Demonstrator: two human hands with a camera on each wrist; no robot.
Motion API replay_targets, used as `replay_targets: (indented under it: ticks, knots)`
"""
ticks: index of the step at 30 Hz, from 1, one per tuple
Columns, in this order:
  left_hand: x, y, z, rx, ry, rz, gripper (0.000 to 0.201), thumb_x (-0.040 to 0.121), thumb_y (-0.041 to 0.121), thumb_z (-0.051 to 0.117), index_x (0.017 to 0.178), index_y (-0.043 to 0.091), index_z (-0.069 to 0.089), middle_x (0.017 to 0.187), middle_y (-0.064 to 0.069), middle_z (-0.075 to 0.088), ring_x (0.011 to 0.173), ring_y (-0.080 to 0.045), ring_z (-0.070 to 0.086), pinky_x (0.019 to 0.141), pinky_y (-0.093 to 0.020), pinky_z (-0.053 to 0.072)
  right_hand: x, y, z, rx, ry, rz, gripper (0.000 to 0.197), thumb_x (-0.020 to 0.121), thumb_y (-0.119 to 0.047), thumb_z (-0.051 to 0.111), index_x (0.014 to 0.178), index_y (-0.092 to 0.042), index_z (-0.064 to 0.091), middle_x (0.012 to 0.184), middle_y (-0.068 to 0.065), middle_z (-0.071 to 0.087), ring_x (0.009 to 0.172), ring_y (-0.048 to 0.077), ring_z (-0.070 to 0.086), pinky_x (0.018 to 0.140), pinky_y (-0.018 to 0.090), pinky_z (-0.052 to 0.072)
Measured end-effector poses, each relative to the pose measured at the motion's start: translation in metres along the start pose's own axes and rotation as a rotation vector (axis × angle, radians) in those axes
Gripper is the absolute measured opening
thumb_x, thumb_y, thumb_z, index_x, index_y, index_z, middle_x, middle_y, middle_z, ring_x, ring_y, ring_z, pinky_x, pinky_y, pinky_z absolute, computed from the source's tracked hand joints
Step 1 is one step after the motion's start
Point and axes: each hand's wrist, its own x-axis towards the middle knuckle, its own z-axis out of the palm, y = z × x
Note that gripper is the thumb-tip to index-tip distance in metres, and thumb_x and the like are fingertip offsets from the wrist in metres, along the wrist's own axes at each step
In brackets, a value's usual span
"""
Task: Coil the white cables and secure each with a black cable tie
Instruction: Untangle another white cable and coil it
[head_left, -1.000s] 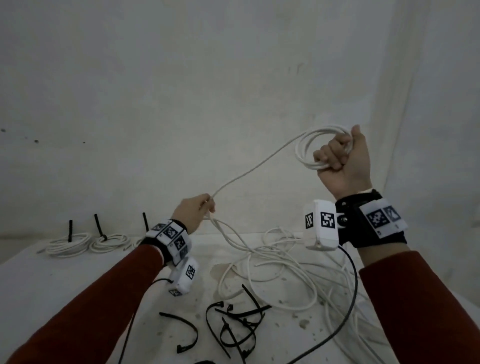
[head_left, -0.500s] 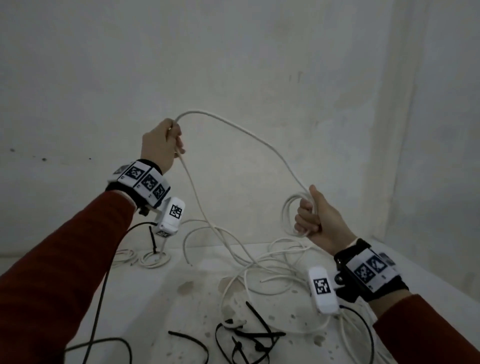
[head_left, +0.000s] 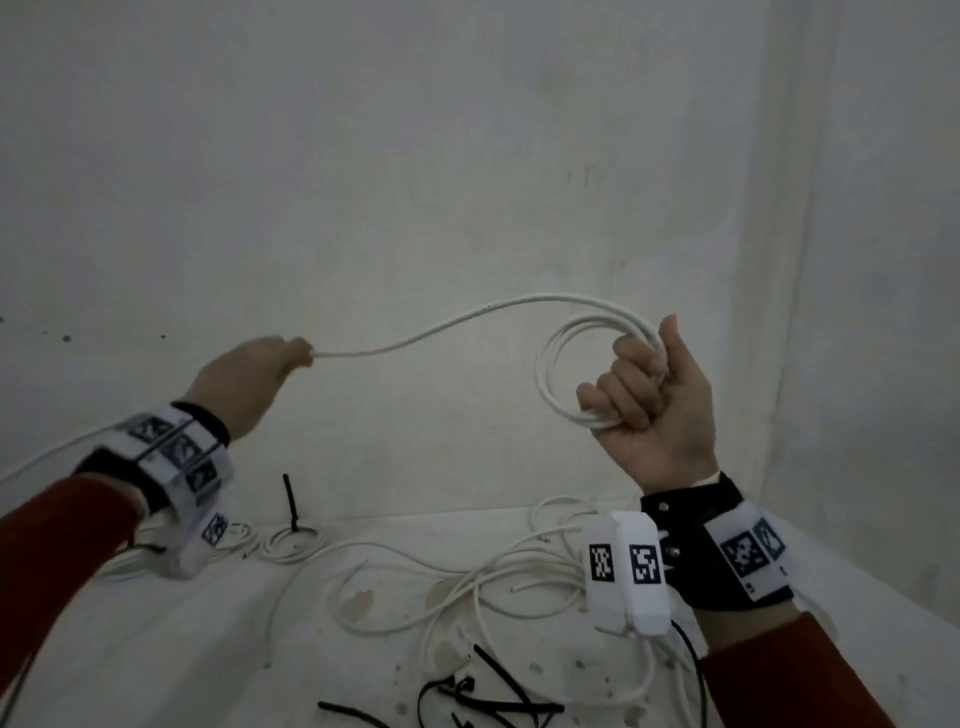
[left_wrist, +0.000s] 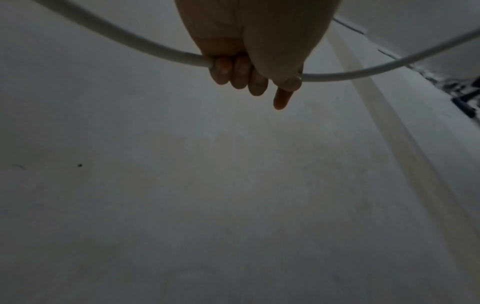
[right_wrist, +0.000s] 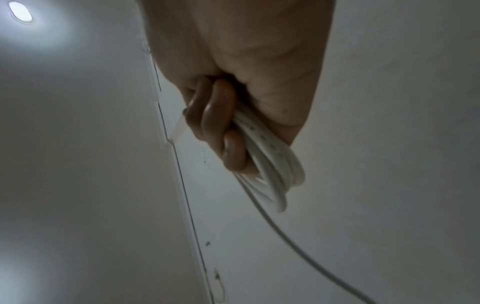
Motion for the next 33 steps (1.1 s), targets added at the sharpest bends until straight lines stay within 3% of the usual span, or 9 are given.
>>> replay_targets:
  ticks: [3, 9, 13, 16, 19, 22, 26, 29, 33]
  knots:
    - [-0.029, 0.016, 0.018, 0.045, -0.055, 0.119, 0.041, 0.078, -0.002, 0.07, 0.096, 0.024, 0.044, 0.067, -0.008, 0.052, 0.053, -0.022, 0.05, 0.047, -0.03, 0.04, 0.011, -0.001, 0.014, -0.009, 0.105, -0.151, 0.055, 0.101, -0.047, 0.027, 0.061, -0.015, 0.047, 0.042, -0.005, 0.021, 0.038, 0.012, 0.018, 0.049, 0.025, 0.031]
    - [-0.063, 0.059, 0.023, 0.136, -0.035, 0.377, 0.07, 0.046, -0.01, 0.084, 0.099, 0.019, 0.048, 0.062, -0.002, 0.054, 0.046, -0.021, 0.052, 0.039, -0.024, 0.035, 0.033, 0.003, 0.025, 0.016, 0.213, -0.319, 0.04, 0.099, -0.036, 0.034, 0.066, -0.016, 0.047, 0.048, -0.004, 0.035, 0.045, 0.012, 0.033, 0.055, 0.025, 0.037]
    - [-0.072, 0.074, 0.012, 0.141, -0.021, 0.457, 0.058, 0.056, -0.005, 0.08, 0.099, 0.02, 0.051, 0.066, -0.001, 0.052, 0.051, -0.022, 0.051, 0.044, -0.024, 0.032, 0.05, 0.011, 0.03, -0.09, 0.295, -0.378, 0.033, 0.099, -0.035, 0.036, 0.073, -0.016, 0.045, 0.054, -0.004, 0.041, 0.05, 0.012, 0.04, 0.061, 0.026, 0.037]
    - [-0.073, 0.086, -0.005, 0.175, -0.007, 0.552, 0.016, 0.087, 0.014, 0.048, 0.1, 0.022, 0.05, 0.069, 0.001, 0.05, 0.06, -0.019, 0.046, 0.046, -0.025, 0.036, 0.062, 0.024, 0.027, -0.221, 0.365, -0.376, 0.032, 0.103, -0.031, 0.034, 0.077, -0.015, 0.045, 0.058, -0.003, 0.047, 0.053, 0.013, 0.046, 0.064, 0.026, 0.037]
    - [-0.071, 0.096, -0.023, 0.193, 0.056, 0.594, 0.017, 0.085, 0.013, 0.046, 0.099, 0.021, 0.051, 0.068, 0.001, 0.049, 0.065, -0.017, 0.036, 0.047, -0.025, 0.034, 0.068, 0.042, 0.021, -0.528, 0.442, -0.349, 0.03, 0.104, -0.022, 0.037, 0.078, -0.011, 0.047, 0.062, -0.001, 0.057, 0.056, 0.013, 0.052, 0.062, 0.025, 0.043]
    - [-0.065, 0.1, -0.046, 0.224, 0.132, 0.575, 0.018, 0.082, 0.01, 0.05, 0.098, 0.02, 0.052, 0.067, 0.0, 0.047, 0.064, -0.017, 0.035, 0.045, -0.026, 0.032, 0.064, 0.064, 0.013, -1.126, 0.439, -0.208, 0.032, 0.102, -0.018, 0.042, 0.076, -0.003, 0.054, 0.066, 0.004, 0.065, 0.054, 0.013, 0.058, 0.057, 0.023, 0.044]
    - [-0.05, 0.094, -0.074, 0.285, 0.143, 0.515, 0.012, 0.087, 0.016, 0.045, 0.097, 0.021, 0.051, 0.065, -0.003, 0.048, 0.056, -0.022, 0.044, 0.049, -0.026, 0.022, 0.045, 0.088, 0.009, -1.587, 0.105, 0.215, 0.023, 0.1, -0.025, 0.048, 0.081, -0.012, 0.048, 0.07, 0.003, 0.07, 0.055, 0.016, 0.06, 0.059, 0.029, 0.047]
    - [-0.04, 0.085, -0.084, 0.289, 0.103, 0.474, 0.012, 0.087, 0.019, 0.046, 0.098, 0.022, 0.052, 0.067, -0.005, 0.05, 0.054, -0.025, 0.048, 0.048, -0.025, 0.022, 0.03, 0.097, 0.018, -1.557, -0.08, 0.447, 0.032, 0.101, -0.029, 0.045, 0.081, -0.005, 0.05, 0.058, 0.003, 0.061, 0.045, 0.015, 0.047, 0.048, 0.026, 0.039]
    - [-0.034, 0.082, -0.081, 0.212, 0.078, 0.394, 0.012, 0.091, 0.027, 0.044, 0.101, 0.027, 0.05, 0.068, -0.004, 0.052, 0.054, -0.025, 0.05, 0.043, -0.024, 0.027, 0.022, 0.097, 0.035, -1.194, -0.013, 0.447, 0.054, 0.102, -0.041, 0.029, 0.07, -0.007, 0.058, 0.043, -0.004, 0.036, 0.04, 0.012, 0.027, 0.042, 0.022, 0.024]
